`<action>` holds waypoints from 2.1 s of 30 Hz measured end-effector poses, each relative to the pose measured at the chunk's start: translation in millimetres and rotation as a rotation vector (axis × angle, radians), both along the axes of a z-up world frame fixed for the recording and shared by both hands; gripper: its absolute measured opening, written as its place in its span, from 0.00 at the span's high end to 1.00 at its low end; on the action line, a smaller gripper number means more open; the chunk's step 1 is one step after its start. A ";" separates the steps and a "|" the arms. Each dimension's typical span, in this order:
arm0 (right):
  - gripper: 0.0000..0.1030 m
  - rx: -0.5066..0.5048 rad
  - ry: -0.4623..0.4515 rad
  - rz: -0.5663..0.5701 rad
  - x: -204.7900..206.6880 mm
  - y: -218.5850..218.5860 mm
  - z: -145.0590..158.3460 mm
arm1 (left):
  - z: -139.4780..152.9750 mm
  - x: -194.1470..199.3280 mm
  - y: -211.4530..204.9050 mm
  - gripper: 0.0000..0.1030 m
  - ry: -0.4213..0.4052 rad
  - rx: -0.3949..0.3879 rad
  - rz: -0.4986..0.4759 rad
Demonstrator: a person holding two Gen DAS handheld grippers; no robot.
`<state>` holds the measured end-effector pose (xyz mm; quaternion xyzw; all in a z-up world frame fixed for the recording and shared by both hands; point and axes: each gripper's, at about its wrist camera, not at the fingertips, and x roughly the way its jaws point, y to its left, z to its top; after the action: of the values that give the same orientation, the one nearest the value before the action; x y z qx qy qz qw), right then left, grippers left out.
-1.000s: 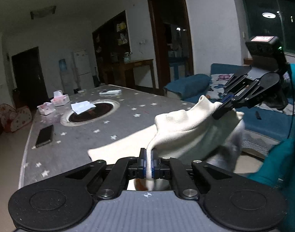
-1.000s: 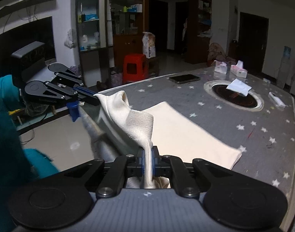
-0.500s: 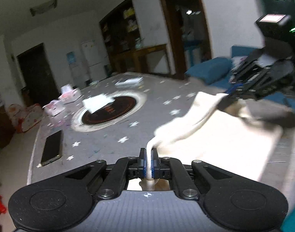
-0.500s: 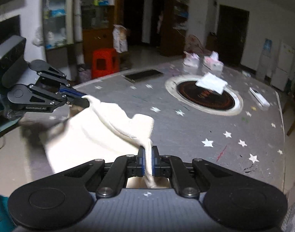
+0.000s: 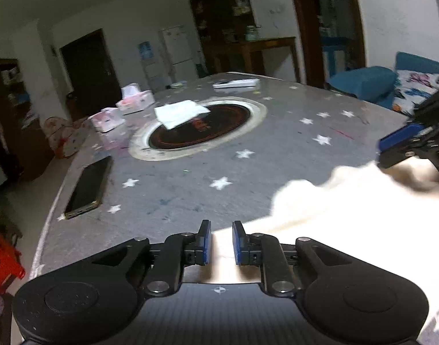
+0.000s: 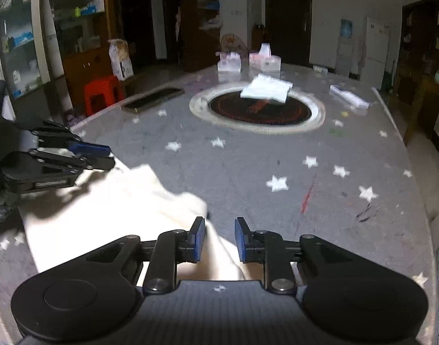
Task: Fold clothes
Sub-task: 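Lay the hem over the collar and open both grippers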
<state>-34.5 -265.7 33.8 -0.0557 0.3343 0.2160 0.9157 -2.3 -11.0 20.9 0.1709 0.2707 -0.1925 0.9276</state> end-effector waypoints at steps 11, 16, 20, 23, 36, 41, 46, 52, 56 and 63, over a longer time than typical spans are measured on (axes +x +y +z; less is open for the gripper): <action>0.80 0.030 0.038 0.101 9.8 45.1 3.0 | 16.6 -29.3 -28.5 0.86 0.081 -0.105 -0.197; 0.80 0.014 0.082 0.039 23.7 46.4 -12.6 | 3.3 -6.2 -44.7 0.84 0.144 -0.070 -0.171; 0.81 0.014 0.071 0.031 25.5 43.3 -16.4 | -3.1 4.2 -46.0 0.84 0.172 -0.083 -0.146; 0.80 0.004 0.051 0.040 22.3 43.8 -10.0 | -0.9 3.7 -44.2 0.84 0.174 -0.097 -0.136; 0.80 -0.064 0.013 0.130 7.5 59.9 -1.1 | -1.9 10.3 -43.7 0.84 0.194 -0.117 -0.118; 0.80 -0.120 0.004 0.172 0.3 73.7 -8.9 | -3.0 9.0 -44.2 0.84 0.187 -0.119 -0.112; 0.80 -0.126 -0.006 0.165 -2.5 74.8 -6.2 | -1.0 1.2 -43.5 0.81 0.166 -0.122 -0.107; 0.80 -0.098 -0.020 0.188 -29.7 64.4 6.5 | 15.4 -32.4 -36.9 0.74 0.085 -0.143 -0.119; 0.80 -0.085 -0.022 0.211 -52.8 59.2 8.8 | 18.3 -52.4 -25.6 0.74 0.068 -0.147 -0.102; 0.79 -0.036 -0.026 0.218 -81.4 50.1 2.3 | 2.8 -62.1 0.6 0.74 0.104 -0.182 0.004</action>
<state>-115.8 -215.6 36.1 -0.1109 0.3179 0.3078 0.8899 -64.4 -10.4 23.7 0.0749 0.3002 -0.2232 0.9244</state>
